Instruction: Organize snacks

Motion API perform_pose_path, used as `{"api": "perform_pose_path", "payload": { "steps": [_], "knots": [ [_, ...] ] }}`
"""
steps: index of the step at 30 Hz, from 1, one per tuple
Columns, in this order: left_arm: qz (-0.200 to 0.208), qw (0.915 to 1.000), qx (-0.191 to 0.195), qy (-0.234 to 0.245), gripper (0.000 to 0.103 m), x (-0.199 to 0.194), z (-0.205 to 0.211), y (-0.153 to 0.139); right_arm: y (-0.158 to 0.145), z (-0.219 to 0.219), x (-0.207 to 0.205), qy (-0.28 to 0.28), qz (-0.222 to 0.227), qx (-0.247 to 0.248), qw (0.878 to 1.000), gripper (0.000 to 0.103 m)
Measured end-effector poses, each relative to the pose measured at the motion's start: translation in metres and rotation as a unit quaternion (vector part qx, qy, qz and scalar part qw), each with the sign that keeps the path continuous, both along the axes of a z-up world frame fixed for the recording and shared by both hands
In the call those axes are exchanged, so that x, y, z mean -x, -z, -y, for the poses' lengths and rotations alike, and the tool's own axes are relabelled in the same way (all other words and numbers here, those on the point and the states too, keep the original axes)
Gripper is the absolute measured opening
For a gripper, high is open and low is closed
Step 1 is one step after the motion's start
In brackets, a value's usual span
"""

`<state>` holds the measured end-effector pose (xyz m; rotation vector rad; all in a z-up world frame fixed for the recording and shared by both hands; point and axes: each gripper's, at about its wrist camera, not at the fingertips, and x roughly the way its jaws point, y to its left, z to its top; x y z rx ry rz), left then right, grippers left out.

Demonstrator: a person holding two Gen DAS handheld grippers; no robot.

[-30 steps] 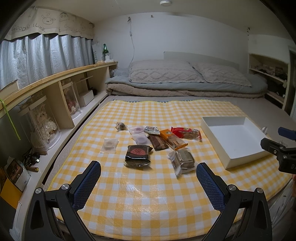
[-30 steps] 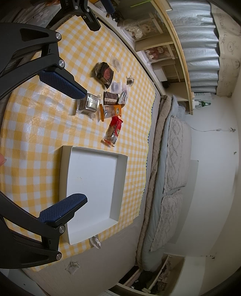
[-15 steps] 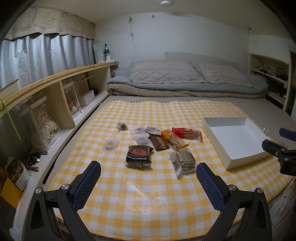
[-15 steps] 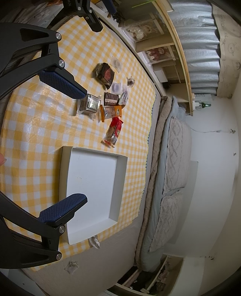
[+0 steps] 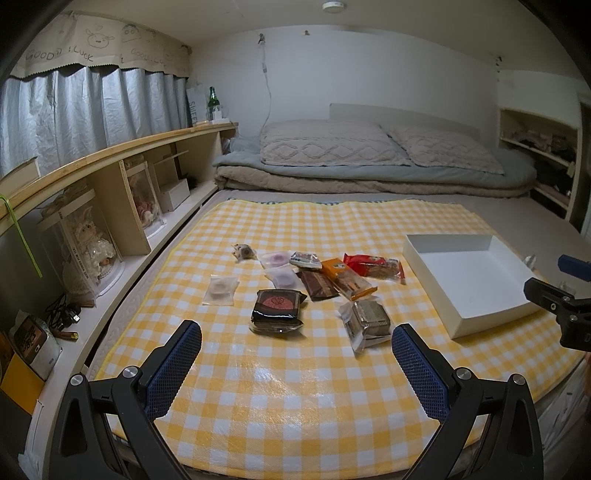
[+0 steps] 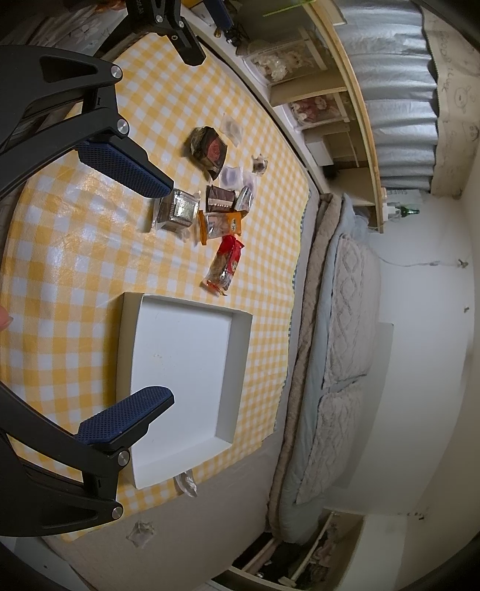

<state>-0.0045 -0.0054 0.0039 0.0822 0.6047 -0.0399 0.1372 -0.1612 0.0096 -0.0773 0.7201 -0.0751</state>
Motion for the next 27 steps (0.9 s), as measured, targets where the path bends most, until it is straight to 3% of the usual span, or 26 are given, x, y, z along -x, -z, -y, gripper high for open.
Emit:
{"api": "perform_pose_path", "payload": {
  "steps": [16,22,27],
  "knots": [
    [0.009,0.9999,-0.005,0.002,0.103,0.0,0.002,-0.007,0.001,-0.009,0.001,-0.002,0.005,0.0,1.0,0.103],
    [0.035,0.9978,-0.043,0.035,0.103,-0.005,0.017,-0.026,-0.009,-0.008,-0.008,-0.01,0.014,-0.01,1.0,0.103],
    [0.049,0.9961,-0.053,0.05,0.103,-0.024,0.017,-0.041,-0.025,-0.008,-0.035,-0.031,0.017,-0.035,0.999,0.103]
  ]
}}
